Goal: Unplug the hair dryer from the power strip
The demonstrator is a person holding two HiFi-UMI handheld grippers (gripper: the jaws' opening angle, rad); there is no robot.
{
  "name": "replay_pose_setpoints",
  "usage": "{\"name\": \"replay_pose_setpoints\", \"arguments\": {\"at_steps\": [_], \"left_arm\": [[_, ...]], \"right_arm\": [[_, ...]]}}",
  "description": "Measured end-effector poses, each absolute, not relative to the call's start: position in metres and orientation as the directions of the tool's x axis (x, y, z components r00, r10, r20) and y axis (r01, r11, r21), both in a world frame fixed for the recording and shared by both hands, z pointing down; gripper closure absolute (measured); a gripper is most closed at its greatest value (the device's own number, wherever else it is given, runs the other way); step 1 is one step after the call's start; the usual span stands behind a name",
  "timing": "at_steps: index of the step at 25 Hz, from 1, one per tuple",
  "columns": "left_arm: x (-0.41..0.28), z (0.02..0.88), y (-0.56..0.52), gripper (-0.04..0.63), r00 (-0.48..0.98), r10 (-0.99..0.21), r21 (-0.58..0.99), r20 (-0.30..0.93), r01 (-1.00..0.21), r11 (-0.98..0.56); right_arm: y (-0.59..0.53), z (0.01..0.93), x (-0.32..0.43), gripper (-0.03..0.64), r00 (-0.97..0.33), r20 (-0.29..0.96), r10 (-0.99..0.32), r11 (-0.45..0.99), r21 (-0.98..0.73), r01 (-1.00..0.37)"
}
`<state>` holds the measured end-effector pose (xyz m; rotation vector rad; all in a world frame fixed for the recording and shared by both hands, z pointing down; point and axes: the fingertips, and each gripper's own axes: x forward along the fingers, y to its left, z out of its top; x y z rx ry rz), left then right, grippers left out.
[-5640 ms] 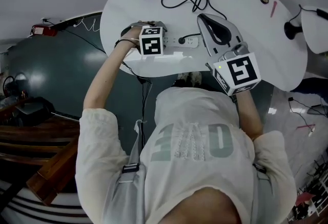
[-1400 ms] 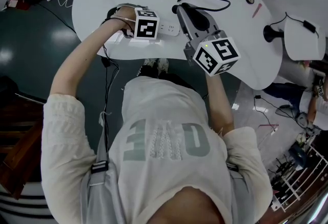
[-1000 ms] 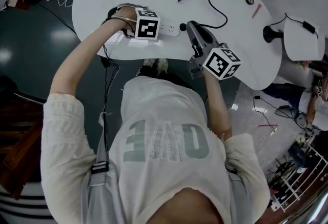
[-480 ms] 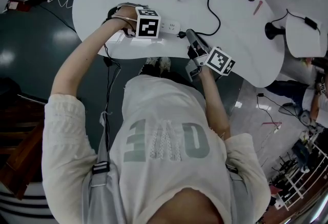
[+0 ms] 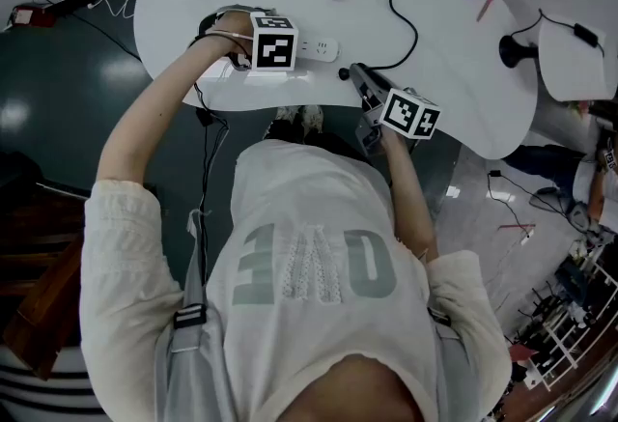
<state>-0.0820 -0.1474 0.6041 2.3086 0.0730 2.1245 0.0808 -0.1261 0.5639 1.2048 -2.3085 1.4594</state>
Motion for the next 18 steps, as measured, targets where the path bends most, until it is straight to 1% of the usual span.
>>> {"name": "replay_pose_setpoints", "arguments": {"at_steps": [1, 3, 7, 12, 18], "left_arm": [[-0.082, 0.604, -0.147, 0.327, 0.083, 0.036, 0.034, 0.996, 0.031, -0.999], [-0.081, 0.604, -0.147, 0.327, 0.085, 0.037, 0.034, 0.996, 0.030, -0.999], [-0.081, 0.605, -0.146, 0.327, 0.084, 0.035, 0.033, 0.996, 0.030, -0.999], [-0.081, 0.604, -0.147, 0.327, 0.082, 0.035, 0.032, 0.996, 0.031, -0.999], [-0.081, 0.604, -0.146, 0.327, 0.081, 0.035, 0.033, 0.996, 0.030, -0.999]], "right_arm": [[-0.126, 0.567, 0.084, 0.548, -0.651, 0.529, -0.545, 0.205, -0.668, -0.715], [-0.124, 0.570, 0.088, 0.492, -0.626, 0.558, -0.544, 0.205, -0.636, -0.744], [-0.114, 0.577, 0.095, 0.452, -0.607, 0.600, -0.521, 0.205, -0.602, -0.772], [-0.099, 0.583, 0.099, 0.419, -0.597, 0.639, -0.484, 0.250, -0.553, -0.795], [-0.090, 0.584, 0.102, 0.417, -0.573, 0.672, -0.470, 0.290, -0.495, -0.819]]}}
